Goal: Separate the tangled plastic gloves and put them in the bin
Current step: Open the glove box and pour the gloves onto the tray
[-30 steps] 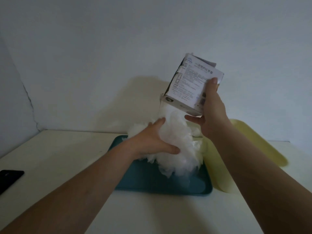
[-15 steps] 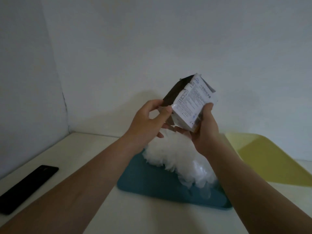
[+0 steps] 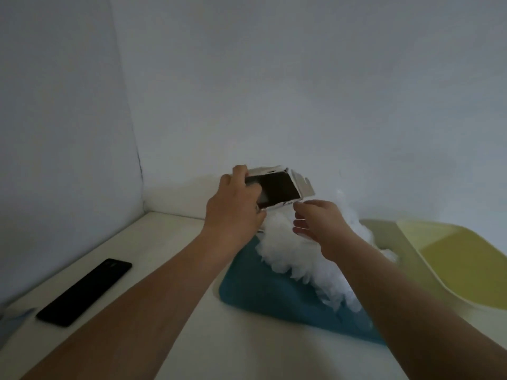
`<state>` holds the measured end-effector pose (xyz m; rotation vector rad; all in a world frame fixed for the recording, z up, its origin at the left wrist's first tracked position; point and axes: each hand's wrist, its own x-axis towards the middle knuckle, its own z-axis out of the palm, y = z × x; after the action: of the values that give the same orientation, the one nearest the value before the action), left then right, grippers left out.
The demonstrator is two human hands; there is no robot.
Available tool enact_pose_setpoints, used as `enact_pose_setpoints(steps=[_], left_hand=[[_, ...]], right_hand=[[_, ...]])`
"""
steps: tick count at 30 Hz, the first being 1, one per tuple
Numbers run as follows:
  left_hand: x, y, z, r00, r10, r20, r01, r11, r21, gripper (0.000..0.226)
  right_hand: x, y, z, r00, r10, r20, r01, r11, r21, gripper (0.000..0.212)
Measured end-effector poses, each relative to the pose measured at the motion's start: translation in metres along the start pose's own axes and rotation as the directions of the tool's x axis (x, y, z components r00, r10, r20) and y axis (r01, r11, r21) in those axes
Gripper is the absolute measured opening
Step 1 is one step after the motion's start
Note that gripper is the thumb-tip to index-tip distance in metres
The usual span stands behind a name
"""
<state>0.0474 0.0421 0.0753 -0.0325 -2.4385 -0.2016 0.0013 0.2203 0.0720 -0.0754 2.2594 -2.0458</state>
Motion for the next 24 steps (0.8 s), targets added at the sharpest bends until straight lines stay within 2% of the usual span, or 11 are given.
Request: enact_pose_setpoints(steps=[2, 3, 5, 7, 9, 10, 11, 14, 16, 20, 24], left_hand=[[-0.002, -0.011, 0.005, 0.996, -0.083, 0.045, 0.078, 0.993, 0.094, 0.034], [-0.004, -0.018, 0.009, 0.991, -0.118, 0.068, 0.108, 0.985, 0.133, 0.035], [-0.009, -0.036, 0.018, 0.974, -0.192, 0.121, 0.166, 0.966, 0.197, 0.040], [-0.015, -0.053, 0.028, 0.945, -0.270, 0.187, 0.220, 0.943, 0.249, 0.046], [-0.021, -0.065, 0.039, 0.911, -0.334, 0.241, 0.267, 0.925, 0.272, 0.052], [-0.023, -0.069, 0.044, 0.889, -0.369, 0.270, 0.297, 0.915, 0.273, 0.054], [-0.024, -0.073, 0.048, 0.864, -0.404, 0.300, 0.327, 0.904, 0.275, 0.057], [-0.021, -0.083, 0.051, 0.811, -0.452, 0.370, 0.347, 0.882, 0.317, 0.079], [-0.017, -0.077, 0.047, 0.854, -0.404, 0.327, 0.312, 0.902, 0.300, 0.084], [-0.019, -0.034, 0.037, 0.962, -0.115, 0.248, 0.126, 0.992, -0.027, 0.060], [-0.038, 0.015, 0.064, 0.902, 0.094, 0.421, 0.050, 0.946, -0.319, 0.055]], right_hand=[[-0.005, 0.004, 0.015, 0.992, -0.119, 0.045, 0.126, 0.968, -0.218, 0.008], [-0.006, 0.007, 0.021, 0.975, -0.208, 0.078, 0.222, 0.914, -0.341, 0.011], [-0.012, 0.010, 0.029, 0.919, -0.363, 0.151, 0.385, 0.753, -0.534, 0.019], [-0.019, 0.009, 0.025, 0.840, -0.504, 0.201, 0.482, 0.522, -0.704, 0.029], [-0.028, 0.007, 0.012, 0.814, -0.530, 0.237, 0.373, 0.165, -0.913, 0.044], [-0.030, 0.007, 0.004, 0.857, -0.462, 0.230, 0.271, 0.023, -0.962, 0.054], [-0.033, 0.008, -0.003, 0.915, -0.355, 0.191, 0.190, -0.039, -0.981, 0.065], [-0.027, 0.020, -0.023, 0.993, -0.058, 0.099, 0.104, 0.078, -0.992, 0.092], [-0.017, 0.033, -0.035, 0.993, 0.014, 0.114, 0.110, 0.158, -0.981, 0.101], [0.000, 0.053, -0.043, 0.989, -0.048, 0.138, 0.146, 0.290, -0.946, 0.088], [0.015, 0.076, -0.049, 0.972, -0.222, 0.074, 0.174, 0.473, -0.864, 0.073]])
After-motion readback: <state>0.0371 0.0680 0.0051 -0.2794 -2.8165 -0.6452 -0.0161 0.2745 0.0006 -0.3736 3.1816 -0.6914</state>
